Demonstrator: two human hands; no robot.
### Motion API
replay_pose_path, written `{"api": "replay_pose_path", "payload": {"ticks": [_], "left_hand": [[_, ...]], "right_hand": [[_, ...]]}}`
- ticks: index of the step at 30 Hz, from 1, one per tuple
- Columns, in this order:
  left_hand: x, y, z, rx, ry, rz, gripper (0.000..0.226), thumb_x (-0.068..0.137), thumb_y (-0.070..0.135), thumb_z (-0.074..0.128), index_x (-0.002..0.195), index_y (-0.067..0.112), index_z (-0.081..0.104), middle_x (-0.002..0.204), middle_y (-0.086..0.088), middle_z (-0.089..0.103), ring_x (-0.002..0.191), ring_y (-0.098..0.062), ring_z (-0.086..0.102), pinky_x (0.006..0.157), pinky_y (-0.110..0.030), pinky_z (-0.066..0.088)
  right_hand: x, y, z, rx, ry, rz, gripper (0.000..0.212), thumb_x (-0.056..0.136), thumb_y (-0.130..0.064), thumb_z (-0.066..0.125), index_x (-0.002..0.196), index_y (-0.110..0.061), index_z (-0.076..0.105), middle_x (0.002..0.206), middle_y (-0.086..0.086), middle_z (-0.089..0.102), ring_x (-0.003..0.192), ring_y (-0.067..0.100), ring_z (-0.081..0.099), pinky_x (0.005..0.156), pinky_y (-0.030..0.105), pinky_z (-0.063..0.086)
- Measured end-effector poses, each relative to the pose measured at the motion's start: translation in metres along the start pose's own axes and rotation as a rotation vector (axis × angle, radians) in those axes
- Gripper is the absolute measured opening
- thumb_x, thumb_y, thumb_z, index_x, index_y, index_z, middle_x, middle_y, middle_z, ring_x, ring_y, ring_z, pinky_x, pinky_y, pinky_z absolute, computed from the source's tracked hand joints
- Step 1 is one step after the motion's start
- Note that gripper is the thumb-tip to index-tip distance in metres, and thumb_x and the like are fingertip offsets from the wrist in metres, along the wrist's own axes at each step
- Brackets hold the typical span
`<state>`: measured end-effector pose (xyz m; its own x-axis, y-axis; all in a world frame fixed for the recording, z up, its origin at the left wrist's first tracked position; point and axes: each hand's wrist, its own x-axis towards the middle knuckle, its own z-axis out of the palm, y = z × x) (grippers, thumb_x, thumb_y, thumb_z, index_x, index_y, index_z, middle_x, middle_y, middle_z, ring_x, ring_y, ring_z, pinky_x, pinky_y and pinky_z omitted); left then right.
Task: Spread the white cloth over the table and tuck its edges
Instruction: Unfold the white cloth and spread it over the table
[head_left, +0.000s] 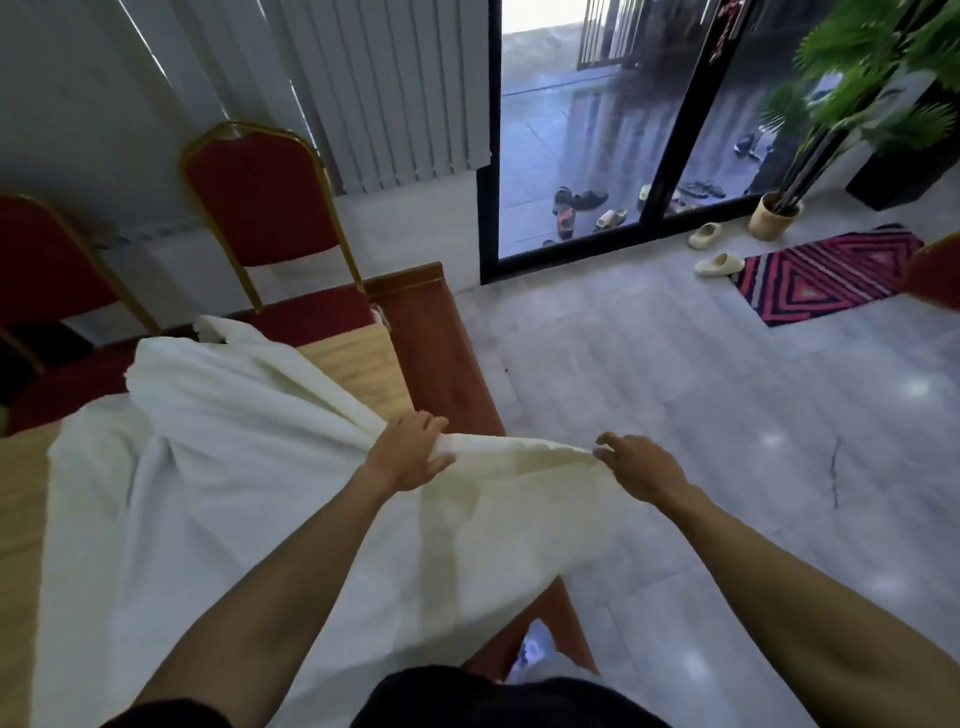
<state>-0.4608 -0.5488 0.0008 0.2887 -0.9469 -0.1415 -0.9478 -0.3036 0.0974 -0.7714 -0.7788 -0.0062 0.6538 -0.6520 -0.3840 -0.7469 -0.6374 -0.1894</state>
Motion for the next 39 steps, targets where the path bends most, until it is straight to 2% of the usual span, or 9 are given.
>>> {"api": "replay_pose_path", "payload": {"ticks": [2, 5, 13, 18, 23, 26, 29, 35, 39], "left_hand": [[-0.014, -0.007, 0.009, -0.035, -0.045, -0.060, 0.074, 0.090, 0.067, 0.045, 0.142, 0.015, 0.050, 0.137, -0.008, 0.057, 0.126, -0.028, 0.053, 0.104, -0.043, 0.042], [-0.033, -0.017, 0.011, -0.060, -0.113, -0.166, 0.079, 0.091, 0.067, 0.050, 0.150, 0.014, 0.041, 0.152, -0.010, 0.047, 0.139, -0.028, 0.044, 0.115, -0.042, 0.035], [-0.079, -0.038, -0.001, -0.158, -0.105, -0.405, 0.086, 0.088, 0.072, 0.040, 0.153, 0.015, 0.038, 0.159, -0.008, 0.038, 0.146, -0.027, 0.036, 0.120, -0.045, 0.029], [-0.113, -0.065, -0.012, -0.196, -0.105, -0.514, 0.082, 0.095, 0.066, 0.044, 0.156, 0.013, 0.031, 0.162, -0.011, 0.031, 0.150, -0.027, 0.027, 0.122, -0.042, 0.021], [-0.156, -0.103, -0.016, -0.198, -0.100, -0.617, 0.078, 0.098, 0.063, 0.044, 0.157, 0.014, 0.029, 0.163, -0.010, 0.030, 0.150, -0.026, 0.026, 0.122, -0.042, 0.019], [-0.182, -0.128, -0.013, -0.161, -0.131, -0.644, 0.087, 0.093, 0.073, 0.030, 0.156, 0.014, 0.029, 0.162, -0.010, 0.030, 0.150, -0.026, 0.027, 0.121, -0.042, 0.019], [-0.198, -0.155, -0.010, -0.128, -0.118, -0.640, 0.105, 0.076, 0.079, 0.007, 0.155, 0.014, 0.032, 0.160, -0.009, 0.035, 0.147, -0.026, 0.032, 0.119, -0.040, 0.022], [-0.191, -0.194, -0.007, -0.136, -0.085, -0.610, 0.101, 0.080, 0.077, 0.010, 0.154, 0.014, 0.036, 0.159, -0.010, 0.038, 0.146, -0.027, 0.034, 0.119, -0.042, 0.023], [-0.168, -0.210, -0.006, -0.148, -0.086, -0.553, 0.095, 0.084, 0.075, 0.016, 0.152, 0.012, 0.038, 0.158, -0.013, 0.038, 0.146, -0.030, 0.035, 0.119, -0.044, 0.024]], "right_hand": [[0.009, 0.002, 0.002, -0.016, -0.073, -0.037, 0.057, 0.104, -0.059, 0.039, 0.151, -0.026, 0.043, 0.136, 0.015, 0.060, 0.127, 0.036, 0.054, 0.096, 0.046, 0.047], [0.024, -0.003, -0.004, -0.014, -0.117, -0.075, 0.071, 0.101, -0.066, 0.038, 0.157, -0.023, 0.033, 0.146, 0.016, 0.055, 0.133, 0.035, 0.052, 0.104, 0.049, 0.045], [0.069, -0.072, -0.027, -0.035, -0.104, -0.299, 0.076, 0.100, -0.068, 0.037, 0.157, -0.018, 0.033, 0.148, 0.016, 0.054, 0.134, 0.036, 0.053, 0.105, 0.055, 0.046], [0.089, -0.148, -0.034, -0.091, -0.095, -0.501, 0.074, 0.099, -0.068, 0.035, 0.153, -0.017, 0.037, 0.137, 0.017, 0.062, 0.122, 0.036, 0.061, 0.100, 0.052, 0.049], [0.100, -0.231, -0.026, -0.099, -0.115, -0.613, 0.073, 0.098, -0.070, 0.038, 0.149, -0.019, 0.042, 0.140, 0.012, 0.060, 0.127, 0.037, 0.057, 0.102, 0.055, 0.046], [0.104, -0.274, -0.017, -0.124, -0.155, -0.678, 0.086, 0.090, -0.084, 0.027, 0.149, -0.023, 0.041, 0.137, 0.009, 0.061, 0.123, 0.034, 0.058, 0.100, 0.054, 0.047], [0.106, -0.308, -0.012, -0.163, -0.162, -0.708, 0.074, 0.099, -0.070, 0.036, 0.155, -0.021, 0.036, 0.150, 0.011, 0.052, 0.132, 0.035, 0.053, 0.106, 0.056, 0.043], [0.117, -0.342, -0.003, -0.175, -0.167, -0.686, 0.073, 0.100, -0.068, 0.035, 0.156, -0.022, 0.034, 0.154, 0.010, 0.048, 0.138, 0.035, 0.047, 0.108, 0.058, 0.041], [0.125, -0.345, 0.004, -0.168, -0.149, -0.662, 0.069, 0.101, -0.064, 0.038, 0.154, -0.020, 0.037, 0.150, 0.007, 0.053, 0.133, 0.035, 0.052, 0.104, 0.056, 0.045]]}}
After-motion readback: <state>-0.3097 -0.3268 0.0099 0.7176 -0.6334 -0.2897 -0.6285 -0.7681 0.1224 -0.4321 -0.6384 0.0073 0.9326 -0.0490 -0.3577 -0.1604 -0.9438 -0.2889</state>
